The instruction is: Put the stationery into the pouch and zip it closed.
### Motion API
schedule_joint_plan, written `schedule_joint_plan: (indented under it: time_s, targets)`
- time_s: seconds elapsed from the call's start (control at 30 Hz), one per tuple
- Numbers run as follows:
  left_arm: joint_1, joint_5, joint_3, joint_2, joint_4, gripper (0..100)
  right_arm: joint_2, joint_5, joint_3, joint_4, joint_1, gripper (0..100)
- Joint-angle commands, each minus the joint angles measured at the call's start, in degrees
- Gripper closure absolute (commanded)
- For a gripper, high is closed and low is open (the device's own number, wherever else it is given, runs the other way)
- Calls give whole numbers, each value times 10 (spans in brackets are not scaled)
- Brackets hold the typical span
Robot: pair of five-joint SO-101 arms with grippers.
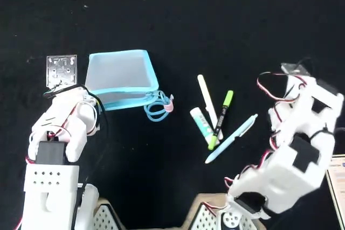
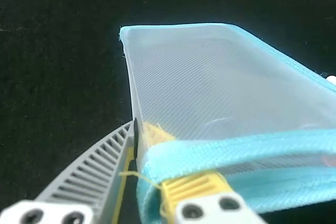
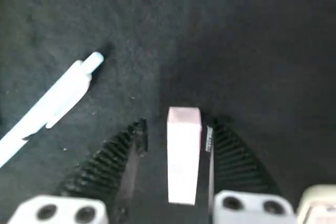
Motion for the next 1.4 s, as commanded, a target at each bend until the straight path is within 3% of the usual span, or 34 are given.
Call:
schedule_joint_plan:
  time_s: [0.0,0.27,0.4,0.57,0.77,1.13,1.23,1.37]
  targets:
    - [4,1,-5,-5,-8,970,25,9,-49,-7,-4,847]
    - [4,1,-5,-5,-5,970,25,-26,-72,17,10,992]
    - [4,4,-5,-5,-5,970,-57,-49,-84,93,0,987]
    - [7,4,-10,-5,-5,970,-199,-108,-74,171,-70,988]
    - [7,1,1,-5,-8,970,-290,-158,-10,168,-149,987]
    - [9,1,-1,-5,-9,970,-145,-57,61,-56,-26,986]
    - [9,1,-1,-5,-9,970,-106,-25,60,-72,-25,972]
    - [9,1,0,-5,-21,970,-82,20,33,-44,-26,870]
